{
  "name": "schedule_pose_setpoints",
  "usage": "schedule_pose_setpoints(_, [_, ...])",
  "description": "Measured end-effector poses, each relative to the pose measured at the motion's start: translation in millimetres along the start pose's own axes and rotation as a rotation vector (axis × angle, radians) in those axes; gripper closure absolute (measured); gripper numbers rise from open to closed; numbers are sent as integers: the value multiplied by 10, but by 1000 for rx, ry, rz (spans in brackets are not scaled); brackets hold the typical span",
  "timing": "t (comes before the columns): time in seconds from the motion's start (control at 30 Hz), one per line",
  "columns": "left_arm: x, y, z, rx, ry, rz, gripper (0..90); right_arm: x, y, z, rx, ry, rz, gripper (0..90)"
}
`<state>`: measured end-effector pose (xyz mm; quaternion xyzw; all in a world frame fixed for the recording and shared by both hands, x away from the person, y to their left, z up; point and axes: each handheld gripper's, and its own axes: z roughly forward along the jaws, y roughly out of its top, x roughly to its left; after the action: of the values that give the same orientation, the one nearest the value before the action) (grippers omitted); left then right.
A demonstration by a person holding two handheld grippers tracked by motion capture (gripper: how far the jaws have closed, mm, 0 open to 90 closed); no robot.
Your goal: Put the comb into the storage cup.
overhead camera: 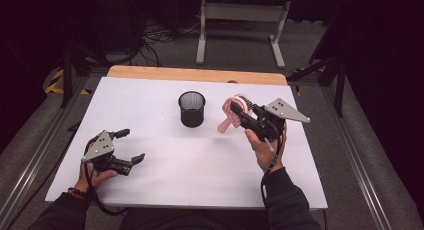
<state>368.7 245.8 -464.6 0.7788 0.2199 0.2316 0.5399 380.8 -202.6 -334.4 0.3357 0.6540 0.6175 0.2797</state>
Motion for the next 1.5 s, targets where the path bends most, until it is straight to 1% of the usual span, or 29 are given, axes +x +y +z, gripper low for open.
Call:
schedule_pose_setpoints(0.07, [8,3,-10,-6,3,4,37,-12,38,18,-4,-2,-9,634])
schedule_pose_setpoints(0.1, [11,2,-6,-11,3,5,37,-20,59,28,-9,-3,-6,633])
schedule_pose_setpoints(0.23, [8,-4,3,1,1,11,36,-38,128,58,-23,-6,-1,633])
schedule_pose_setpoints(0.27, [2,-5,10,1,-1,21,36,-44,149,71,-26,-8,-11,634])
schedule_pose_setpoints(0.33, [-2,-3,20,8,-7,31,34,-43,176,83,-25,-12,-11,633])
schedule_pose_setpoints(0.43, [3,-10,26,11,-10,29,34,-45,207,106,-30,-8,-6,633])
schedule_pose_setpoints(0.5, [8,-12,27,10,-12,25,34,-51,227,131,-28,-6,-13,633])
schedule_pose_setpoints(0.53, [9,-12,26,8,-11,25,34,-47,235,142,-27,-5,-4,633])
schedule_pose_setpoints(0.57, [6,-11,23,8,-13,25,34,-52,254,186,-24,-2,-9,633])
schedule_pose_setpoints(0.63, [4,-10,22,9,-12,26,34,-47,262,199,-21,-5,-7,633])
schedule_pose_setpoints(0.77, [5,-8,23,6,-4,27,33,-18,319,276,-19,-3,-31,633])
schedule_pose_setpoints(0.83, [7,-10,23,4,-7,23,33,-15,350,293,-24,-3,-35,633])
schedule_pose_setpoints(0.87, [9,-10,23,4,-2,26,33,-21,377,302,-29,-3,-31,633])
schedule_pose_setpoints(1.17, [3,-8,18,6,-6,25,34,-72,530,354,-44,-29,-35,633])
schedule_pose_setpoints(1.33, [8,-10,15,0,-7,20,34,-59,613,406,-51,-37,-46,633])
schedule_pose_setpoints(1.43, [7,-10,14,-2,-1,20,35,-56,634,433,-53,-33,-45,633])
schedule_pose_setpoints(1.5, [9,-9,8,-6,5,17,37,-39,660,472,-52,-41,-55,633])
